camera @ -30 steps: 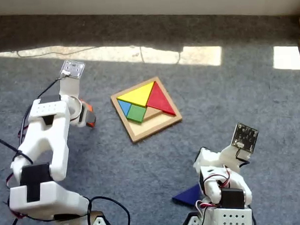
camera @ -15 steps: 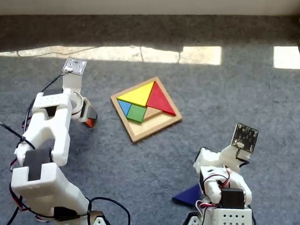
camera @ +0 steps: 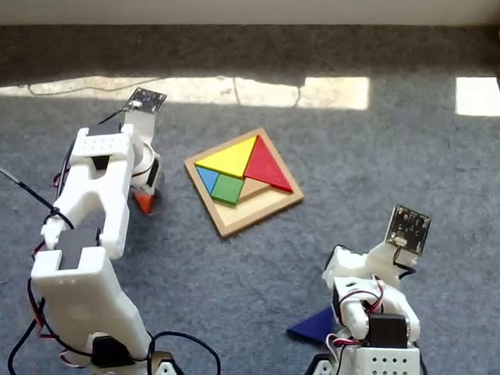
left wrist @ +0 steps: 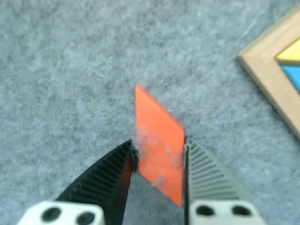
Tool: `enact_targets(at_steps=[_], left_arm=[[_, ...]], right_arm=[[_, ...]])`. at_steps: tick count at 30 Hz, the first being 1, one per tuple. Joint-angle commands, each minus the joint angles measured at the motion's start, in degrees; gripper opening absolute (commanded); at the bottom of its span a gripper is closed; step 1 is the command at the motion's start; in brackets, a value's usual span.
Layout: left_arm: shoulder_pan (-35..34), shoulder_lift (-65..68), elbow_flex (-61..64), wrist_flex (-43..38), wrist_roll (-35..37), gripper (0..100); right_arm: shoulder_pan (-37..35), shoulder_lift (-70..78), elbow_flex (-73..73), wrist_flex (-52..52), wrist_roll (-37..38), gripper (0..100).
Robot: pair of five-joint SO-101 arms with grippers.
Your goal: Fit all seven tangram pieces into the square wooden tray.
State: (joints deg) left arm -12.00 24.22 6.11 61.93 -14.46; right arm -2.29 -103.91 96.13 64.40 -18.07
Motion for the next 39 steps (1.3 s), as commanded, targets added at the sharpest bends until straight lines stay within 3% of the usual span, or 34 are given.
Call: enact_targets(at_steps=[1, 6, 10, 16, 23, 28, 33, 35, 39], left_arm=[[0.04, -4.70, -1.89, 2.64, -0.26, 5], [2.86, -11.21, -1.80, 9.41, -6.33, 4], [4.88, -14.55, -1.63, 13.45, -7.12, 4], [7.87, -21.49, 6.29, 13.80, -15.47, 3], [9.63, -35.47, 19.12, 13.63, -19.87, 2], [9.80, -39.08, 26.33, 9.85, -20.57, 4], [9.36, -39.52, 30.29, 6.51, -18.11, 21], [9.36, -39.60, 29.32, 6.68, -14.33, 21], [9.89, -39.52, 28.26, 6.77, -13.98, 19]], right_arm=[[0.66, -0.57, 7.78, 0.31, 0.70, 1.0], [0.66, -0.57, 7.78, 0.31, 0.70, 1.0], [0.66, -0.57, 7.78, 0.31, 0.70, 1.0], [0.66, -0.57, 7.78, 0.31, 0.70, 1.0], [0.66, -0.57, 7.78, 0.31, 0.70, 1.0], [0.66, -0.48, 7.78, 0.31, 0.70, 1.0], [0.66, -0.48, 7.78, 0.31, 0.70, 1.0], [0.66, -0.48, 7.78, 0.31, 0.70, 1.0], [0.66, -0.48, 7.78, 0.31, 0.70, 1.0]])
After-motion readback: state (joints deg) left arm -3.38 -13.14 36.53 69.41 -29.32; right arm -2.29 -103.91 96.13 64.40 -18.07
